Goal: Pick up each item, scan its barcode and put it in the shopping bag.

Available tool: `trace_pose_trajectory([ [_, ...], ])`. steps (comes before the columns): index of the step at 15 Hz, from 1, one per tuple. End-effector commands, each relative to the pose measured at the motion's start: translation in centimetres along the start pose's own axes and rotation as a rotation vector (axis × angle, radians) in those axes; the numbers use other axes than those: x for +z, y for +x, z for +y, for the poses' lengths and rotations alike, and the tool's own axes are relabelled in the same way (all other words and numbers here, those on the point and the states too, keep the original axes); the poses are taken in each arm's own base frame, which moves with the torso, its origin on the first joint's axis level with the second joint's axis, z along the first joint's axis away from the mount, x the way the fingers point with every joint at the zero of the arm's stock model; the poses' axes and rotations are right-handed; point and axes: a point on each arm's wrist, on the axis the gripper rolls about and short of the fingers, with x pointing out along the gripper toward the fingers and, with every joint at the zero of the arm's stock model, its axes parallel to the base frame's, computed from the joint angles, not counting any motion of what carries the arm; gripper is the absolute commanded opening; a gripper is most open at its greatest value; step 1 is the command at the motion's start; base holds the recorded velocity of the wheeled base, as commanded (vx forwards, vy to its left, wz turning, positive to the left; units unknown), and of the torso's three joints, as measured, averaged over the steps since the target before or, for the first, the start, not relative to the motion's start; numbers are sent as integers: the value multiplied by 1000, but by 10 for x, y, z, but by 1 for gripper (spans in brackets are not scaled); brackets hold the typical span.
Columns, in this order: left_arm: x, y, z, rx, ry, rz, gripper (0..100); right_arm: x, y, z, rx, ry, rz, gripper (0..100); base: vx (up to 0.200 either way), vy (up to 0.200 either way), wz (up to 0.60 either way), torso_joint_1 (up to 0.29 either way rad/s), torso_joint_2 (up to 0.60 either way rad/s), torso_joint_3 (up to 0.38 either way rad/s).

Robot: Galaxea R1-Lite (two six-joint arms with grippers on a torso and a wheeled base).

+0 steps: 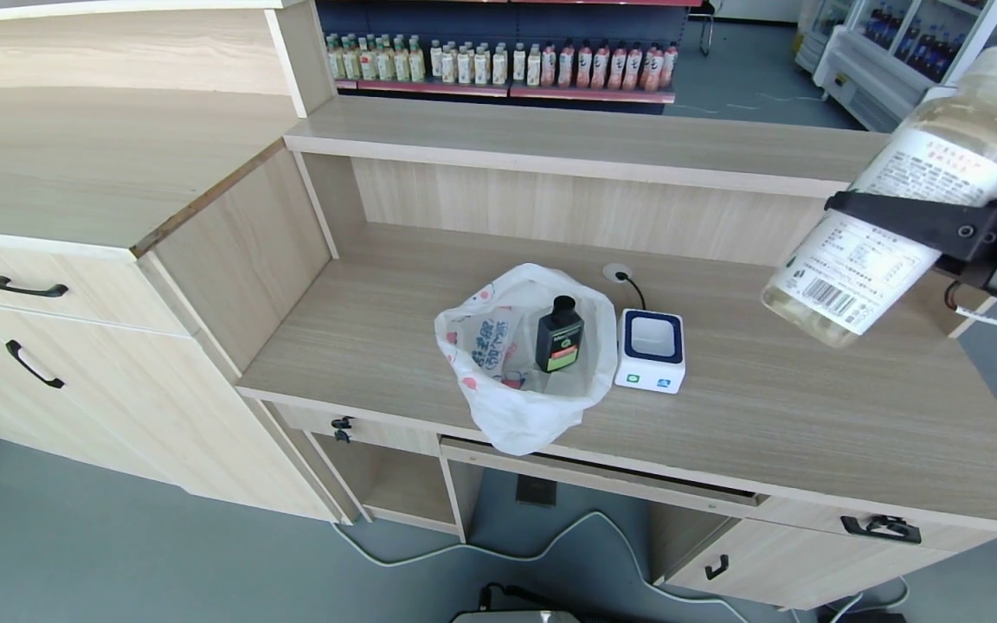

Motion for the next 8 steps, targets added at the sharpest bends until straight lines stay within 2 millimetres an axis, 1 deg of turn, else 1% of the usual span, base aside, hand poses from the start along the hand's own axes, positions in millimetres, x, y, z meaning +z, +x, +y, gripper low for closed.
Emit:
trace_pose_trajectory([
  [1,0,0,0,0,0,-1,100,16,9,70,301,-18,-34,0,0,0,0,0,0,0],
  [2,0,0,0,0,0,-1,100,13,12,76,337,-7,-26,0,0,0,0,0,0,0],
  [3,0,0,0,0,0,-1,100,4,15,80,366,15,-4,0,0,0,0,0,0,0],
  [6,0,0,0,0,0,-1,100,-6,6,94,415,77,26,0,0,0,0,0,0,0],
  [8,0,0,0,0,0,-1,100,-12,1,108,479,141,47,0,0,0,0,0,0,0],
])
